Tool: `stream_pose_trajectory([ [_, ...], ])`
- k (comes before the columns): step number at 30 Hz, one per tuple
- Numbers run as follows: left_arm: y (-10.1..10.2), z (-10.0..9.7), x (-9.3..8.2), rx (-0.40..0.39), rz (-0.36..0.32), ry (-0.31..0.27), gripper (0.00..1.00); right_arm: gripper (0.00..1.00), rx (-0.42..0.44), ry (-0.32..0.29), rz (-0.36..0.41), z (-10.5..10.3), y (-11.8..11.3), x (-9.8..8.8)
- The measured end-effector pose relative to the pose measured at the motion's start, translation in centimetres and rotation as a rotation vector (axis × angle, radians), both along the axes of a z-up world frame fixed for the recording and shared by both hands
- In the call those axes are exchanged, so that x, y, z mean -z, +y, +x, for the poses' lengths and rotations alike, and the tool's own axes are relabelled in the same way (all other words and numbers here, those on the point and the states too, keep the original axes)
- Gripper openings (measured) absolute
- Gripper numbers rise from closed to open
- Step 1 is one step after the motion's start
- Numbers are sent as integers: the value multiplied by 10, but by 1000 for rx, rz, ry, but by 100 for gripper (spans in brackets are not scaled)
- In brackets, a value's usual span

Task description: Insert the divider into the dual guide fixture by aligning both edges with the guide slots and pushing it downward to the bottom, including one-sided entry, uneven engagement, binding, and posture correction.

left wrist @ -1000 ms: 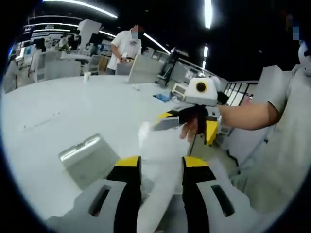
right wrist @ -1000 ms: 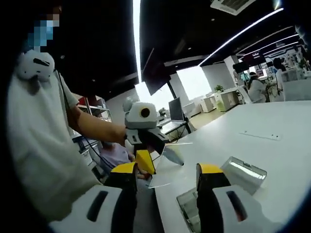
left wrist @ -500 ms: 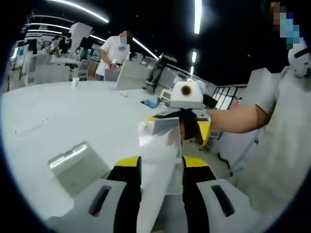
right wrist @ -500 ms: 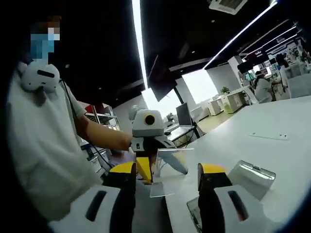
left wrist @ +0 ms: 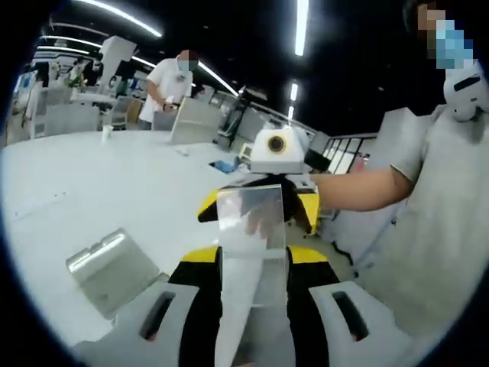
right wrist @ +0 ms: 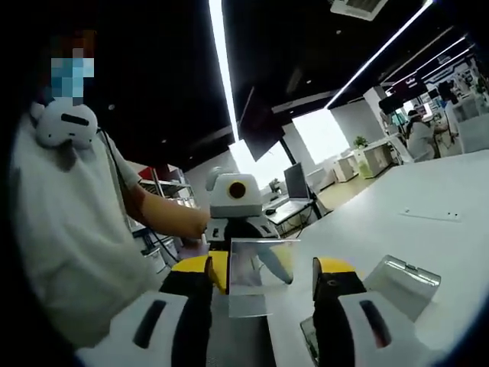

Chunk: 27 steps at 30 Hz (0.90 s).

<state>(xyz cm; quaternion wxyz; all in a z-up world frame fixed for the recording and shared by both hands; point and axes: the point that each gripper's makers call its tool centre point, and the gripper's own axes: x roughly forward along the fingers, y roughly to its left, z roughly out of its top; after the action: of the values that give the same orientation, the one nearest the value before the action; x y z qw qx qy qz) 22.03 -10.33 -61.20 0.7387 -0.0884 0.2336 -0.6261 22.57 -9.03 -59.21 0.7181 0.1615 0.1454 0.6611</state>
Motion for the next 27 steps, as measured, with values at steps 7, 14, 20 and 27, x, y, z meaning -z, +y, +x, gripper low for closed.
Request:
stream_pose_trajectory([
  [7,-3,-3,-3,14,-12,3,30,42,-18,-5,-3,-3,2,0],
  [14,-4,-5,-4,22,-15,1,30,35,-24,-2,0,-5,1,1],
  [20,-4,-5,-4,22,-17,3,30,33,-20,2,8,-4,0,0],
  [27,-4,-5,-5,23,-22,1,30,32,-20,-2,17,-5,0,0],
])
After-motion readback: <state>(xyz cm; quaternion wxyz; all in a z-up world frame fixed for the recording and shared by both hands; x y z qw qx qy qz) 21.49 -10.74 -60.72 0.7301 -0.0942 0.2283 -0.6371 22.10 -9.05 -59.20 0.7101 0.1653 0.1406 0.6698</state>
